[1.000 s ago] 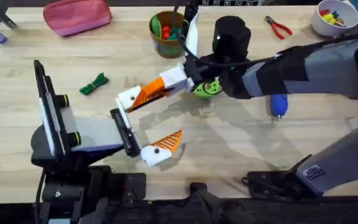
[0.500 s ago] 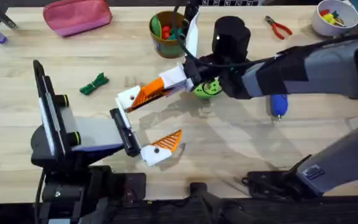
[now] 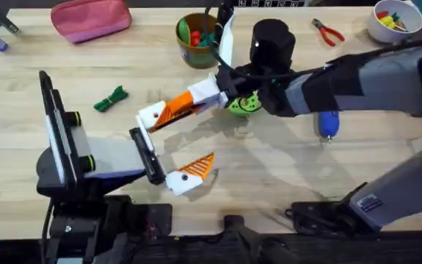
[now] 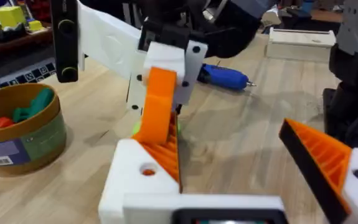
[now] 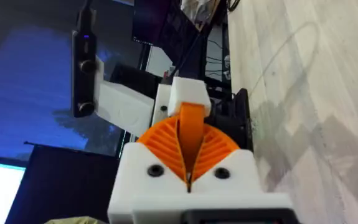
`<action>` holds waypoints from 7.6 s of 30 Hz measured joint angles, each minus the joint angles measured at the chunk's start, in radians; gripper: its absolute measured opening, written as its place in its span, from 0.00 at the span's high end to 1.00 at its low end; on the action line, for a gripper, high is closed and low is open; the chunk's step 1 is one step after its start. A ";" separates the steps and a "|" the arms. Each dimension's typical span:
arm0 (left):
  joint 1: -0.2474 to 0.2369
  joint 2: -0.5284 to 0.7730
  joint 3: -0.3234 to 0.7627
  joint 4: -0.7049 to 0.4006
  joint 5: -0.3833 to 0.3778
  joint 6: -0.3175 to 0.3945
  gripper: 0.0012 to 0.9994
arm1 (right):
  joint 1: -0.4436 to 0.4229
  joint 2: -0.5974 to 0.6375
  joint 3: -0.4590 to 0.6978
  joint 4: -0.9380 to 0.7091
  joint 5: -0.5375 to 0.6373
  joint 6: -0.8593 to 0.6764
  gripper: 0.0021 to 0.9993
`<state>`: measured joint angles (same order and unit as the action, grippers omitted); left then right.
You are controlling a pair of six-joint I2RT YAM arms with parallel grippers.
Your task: Pick up the gripper from the table and insert it into the empty holder that is missing its gripper. Then pick up a screw, insert it into the mounting hole, and use the screwdriver to tighten it. Finally, clean up the table by picking up the vegetable and placing it into the bucket.
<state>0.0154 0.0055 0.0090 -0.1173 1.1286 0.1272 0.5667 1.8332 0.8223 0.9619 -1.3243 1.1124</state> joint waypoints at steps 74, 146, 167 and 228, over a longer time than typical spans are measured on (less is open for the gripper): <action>-0.001 0.000 0.000 -0.002 0.013 0.004 0.01 | -0.162 -0.367 0.525 -1.894 0.832 -0.991 0.04; -0.001 0.000 0.000 -0.002 0.013 0.004 0.01 | -0.073 0.076 0.628 -1.869 1.365 -1.022 0.35; -0.001 0.000 0.000 -0.002 0.013 0.004 0.01 | -0.085 0.086 0.627 -1.849 1.365 -1.015 0.57; -0.001 0.000 0.000 -0.002 0.013 0.004 0.01 | -0.091 0.087 0.626 -1.848 1.365 -1.015 1.00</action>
<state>0.0143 0.0055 0.0093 -0.1192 1.1412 0.1310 0.4755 1.9198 1.4487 -0.8864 0.0410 0.0978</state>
